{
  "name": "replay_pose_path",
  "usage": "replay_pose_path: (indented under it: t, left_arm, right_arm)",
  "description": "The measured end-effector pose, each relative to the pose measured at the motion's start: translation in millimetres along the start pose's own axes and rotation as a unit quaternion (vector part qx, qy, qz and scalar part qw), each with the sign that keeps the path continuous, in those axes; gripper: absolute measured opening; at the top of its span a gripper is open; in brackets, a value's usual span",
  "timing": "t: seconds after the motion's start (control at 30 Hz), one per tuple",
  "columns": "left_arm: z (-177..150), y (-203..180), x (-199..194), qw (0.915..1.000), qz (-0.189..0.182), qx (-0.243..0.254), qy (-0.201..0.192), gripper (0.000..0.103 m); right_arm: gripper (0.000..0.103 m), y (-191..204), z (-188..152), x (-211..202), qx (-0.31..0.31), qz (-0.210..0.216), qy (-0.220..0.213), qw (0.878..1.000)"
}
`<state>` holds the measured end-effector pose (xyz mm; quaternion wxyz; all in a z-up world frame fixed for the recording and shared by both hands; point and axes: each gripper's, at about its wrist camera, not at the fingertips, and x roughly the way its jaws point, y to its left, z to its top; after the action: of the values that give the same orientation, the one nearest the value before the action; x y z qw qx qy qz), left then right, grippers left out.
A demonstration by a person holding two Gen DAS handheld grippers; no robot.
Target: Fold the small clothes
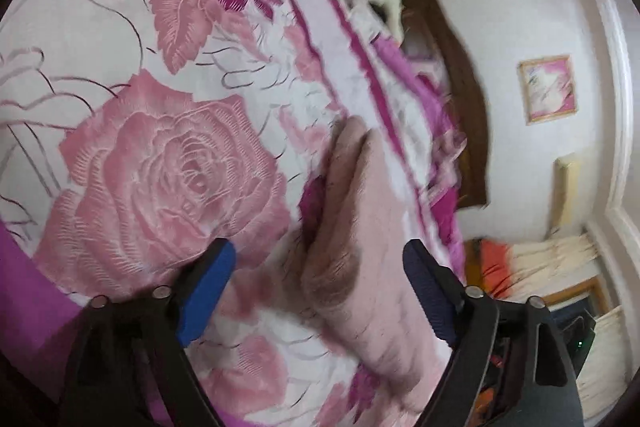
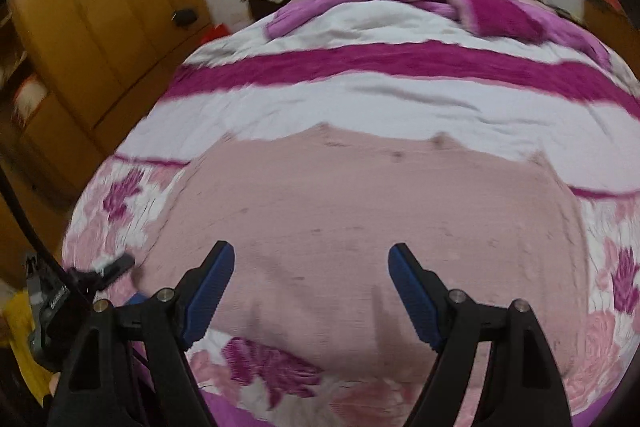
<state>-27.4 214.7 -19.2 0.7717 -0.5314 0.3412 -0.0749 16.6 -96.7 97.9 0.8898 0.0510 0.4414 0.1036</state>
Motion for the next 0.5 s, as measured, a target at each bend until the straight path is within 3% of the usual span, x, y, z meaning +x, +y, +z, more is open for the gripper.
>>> replay_pose_path:
  t: [0.07,0.17,0.23,0.33,0.4,0.43,0.5]
  left_arm:
    - [-7,-3,5,0.9996,-0.008,0.024,-0.008,0.066]
    - [-16,-13,11,0.9977,-0.037,0.055,0.013,0.066]
    - [-23,-15,17,0.9952,-0.076,0.048,0.039,0.066]
    - [-22,-12,23,0.9951,-0.08,0.041,0.04,0.066]
    - [-16,-4,22,0.9943,-0.1,0.01,0.036,0.066]
    - [-12,2,22,0.993,-0.112,-0.01,0.037,0.064]
    - [-9,10,25,0.992,-0.114,-0.027,0.046,0.046]
  right_arm:
    - [0.083,17,5,8,-0.025,-0.004,0.008,1.0]
    - [0.083,37,10,17,-0.037,0.001,0.02,0.999]
    - [0.083,49,13,22,-0.039,0.017,0.028,0.999]
    - [0.083,61,18,31,-0.038,0.054,0.037,0.997]
    - [0.083,65,20,39,-0.037,0.062,0.041,0.997]
    - [0.083,67,20,44,-0.038,0.061,0.045,0.996]
    - [0.083,71,21,52,-0.04,0.061,0.058,0.996]
